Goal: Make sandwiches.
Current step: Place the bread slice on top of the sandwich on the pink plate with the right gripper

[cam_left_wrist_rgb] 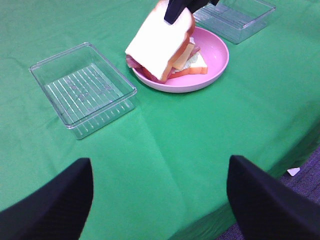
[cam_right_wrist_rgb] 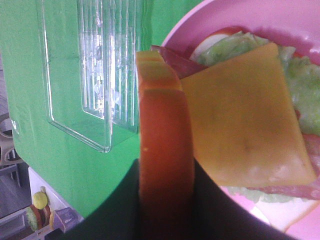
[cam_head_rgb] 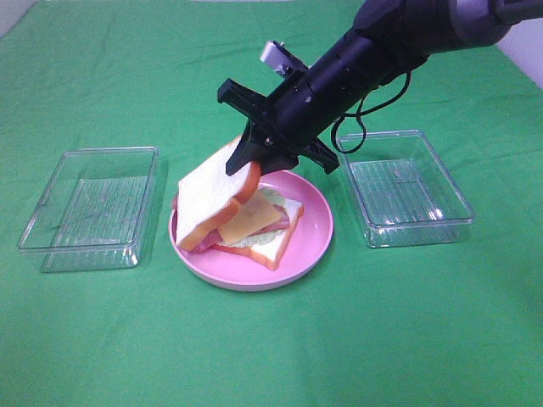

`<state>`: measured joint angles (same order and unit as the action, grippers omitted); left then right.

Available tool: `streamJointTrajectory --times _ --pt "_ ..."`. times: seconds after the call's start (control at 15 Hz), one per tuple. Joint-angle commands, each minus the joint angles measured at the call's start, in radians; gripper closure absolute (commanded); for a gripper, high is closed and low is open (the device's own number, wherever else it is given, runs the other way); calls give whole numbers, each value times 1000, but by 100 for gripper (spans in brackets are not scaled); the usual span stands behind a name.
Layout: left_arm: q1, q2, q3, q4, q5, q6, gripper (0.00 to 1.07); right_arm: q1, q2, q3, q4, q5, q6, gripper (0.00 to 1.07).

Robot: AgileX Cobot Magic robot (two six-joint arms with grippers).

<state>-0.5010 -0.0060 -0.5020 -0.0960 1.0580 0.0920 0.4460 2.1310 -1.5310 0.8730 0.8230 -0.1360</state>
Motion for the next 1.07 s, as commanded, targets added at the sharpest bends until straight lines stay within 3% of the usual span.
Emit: streamJointTrajectory --times 0.07,0.2,0.4,0.53,1.07 --pt "-3 -18 1 -8 -11 -4 35 1 -1 4 -21 -10 -10 104" --pt "-3 -18 1 -8 -11 -4 35 1 -1 4 -63 -10 12 83" --pt "-3 -18 1 -8 -11 -4 35 -1 -1 4 -132 -10 33 42" --pt "-3 -18 1 -8 -11 -4 35 -1 -1 4 -185 -9 35 36" --pt "-3 -18 1 -8 -11 -4 35 -2 -48 4 -545 120 214 36"
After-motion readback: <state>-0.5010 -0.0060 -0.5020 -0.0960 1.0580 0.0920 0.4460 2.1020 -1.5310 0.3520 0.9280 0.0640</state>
